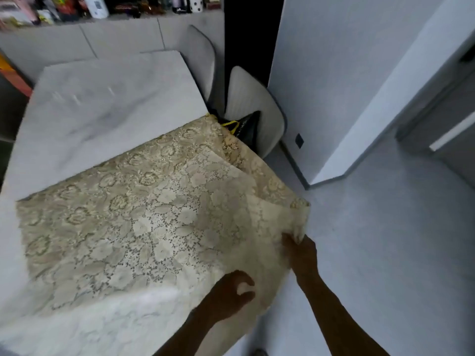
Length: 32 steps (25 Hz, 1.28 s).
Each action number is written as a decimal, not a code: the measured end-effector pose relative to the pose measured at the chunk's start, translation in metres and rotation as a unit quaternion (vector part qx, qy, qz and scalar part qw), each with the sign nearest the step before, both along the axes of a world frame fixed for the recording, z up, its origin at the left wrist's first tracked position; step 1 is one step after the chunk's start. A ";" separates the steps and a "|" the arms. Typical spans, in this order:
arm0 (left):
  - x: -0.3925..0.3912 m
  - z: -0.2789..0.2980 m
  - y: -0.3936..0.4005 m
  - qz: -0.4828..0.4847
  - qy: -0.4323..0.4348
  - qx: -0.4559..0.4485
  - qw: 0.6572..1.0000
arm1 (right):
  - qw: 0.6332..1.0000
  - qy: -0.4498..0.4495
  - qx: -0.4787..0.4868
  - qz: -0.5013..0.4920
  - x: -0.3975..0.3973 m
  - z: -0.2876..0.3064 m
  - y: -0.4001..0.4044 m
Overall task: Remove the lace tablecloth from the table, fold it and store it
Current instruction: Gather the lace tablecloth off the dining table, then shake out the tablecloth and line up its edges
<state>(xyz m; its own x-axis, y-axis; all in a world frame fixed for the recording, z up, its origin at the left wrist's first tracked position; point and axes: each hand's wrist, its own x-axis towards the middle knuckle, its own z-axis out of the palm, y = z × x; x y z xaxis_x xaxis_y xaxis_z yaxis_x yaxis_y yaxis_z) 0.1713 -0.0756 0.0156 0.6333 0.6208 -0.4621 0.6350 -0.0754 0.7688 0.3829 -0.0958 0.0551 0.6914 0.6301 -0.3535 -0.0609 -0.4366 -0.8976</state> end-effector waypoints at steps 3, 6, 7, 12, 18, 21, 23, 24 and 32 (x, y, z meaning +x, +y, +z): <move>0.014 0.026 0.010 0.035 0.000 0.050 0.998 | 0.996 -0.063 0.030 0.063 0.013 0.040 -0.034; 0.032 0.062 0.031 0.084 -0.064 0.140 0.984 | 0.990 -0.080 0.025 0.115 0.019 0.077 -0.057; 0.038 0.074 0.036 0.083 -0.091 0.171 0.977 | 0.986 -0.090 0.021 0.139 0.019 0.089 -0.065; 0.055 0.123 0.031 -0.004 -0.124 0.308 0.943 | 0.977 -0.100 0.060 0.180 0.024 0.141 -0.110; 0.072 0.158 0.002 -0.022 -0.181 0.239 0.954 | 0.967 -0.097 0.087 0.218 0.049 0.181 -0.155; 0.076 0.159 -0.031 -0.034 -0.210 0.196 0.957 | 0.961 -0.094 0.095 0.244 0.069 0.191 -0.175; 0.077 0.160 -0.048 0.005 -0.226 0.202 0.953 | 0.954 -0.098 0.102 0.262 0.078 0.199 -0.183; 0.080 0.163 -0.056 0.013 -0.218 0.213 0.952 | 0.952 -0.099 0.106 0.269 0.084 0.203 -0.187; 0.152 0.227 -0.102 -0.003 -0.304 -0.033 0.952 | 0.928 -0.077 0.111 0.346 0.118 0.234 -0.211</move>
<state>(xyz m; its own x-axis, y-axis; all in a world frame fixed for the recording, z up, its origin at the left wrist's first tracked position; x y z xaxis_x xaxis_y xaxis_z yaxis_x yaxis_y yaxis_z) 0.3236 -0.1772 0.2422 0.7995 0.5989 -0.0470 0.0711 -0.0167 0.9973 0.5014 -0.3069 0.2889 0.1252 0.9878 -0.0923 0.3010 -0.1265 -0.9452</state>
